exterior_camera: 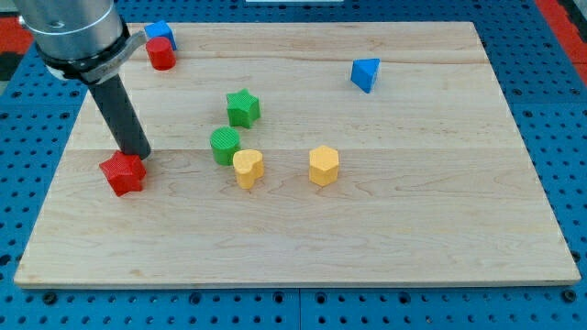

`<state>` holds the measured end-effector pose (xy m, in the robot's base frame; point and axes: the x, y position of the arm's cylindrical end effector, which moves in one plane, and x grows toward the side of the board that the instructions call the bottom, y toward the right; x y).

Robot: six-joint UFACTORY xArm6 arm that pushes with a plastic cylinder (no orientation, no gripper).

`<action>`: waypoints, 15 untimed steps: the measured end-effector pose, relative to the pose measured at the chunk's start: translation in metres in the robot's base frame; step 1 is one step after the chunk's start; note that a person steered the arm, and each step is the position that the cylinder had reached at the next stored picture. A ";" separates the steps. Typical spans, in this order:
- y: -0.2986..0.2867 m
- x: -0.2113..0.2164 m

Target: Push the red star to the bottom left

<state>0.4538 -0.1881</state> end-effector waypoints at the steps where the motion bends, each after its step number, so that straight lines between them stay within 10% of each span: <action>1: 0.029 0.001; 10: -0.028 0.012; 15: -0.057 0.087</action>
<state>0.5408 -0.2454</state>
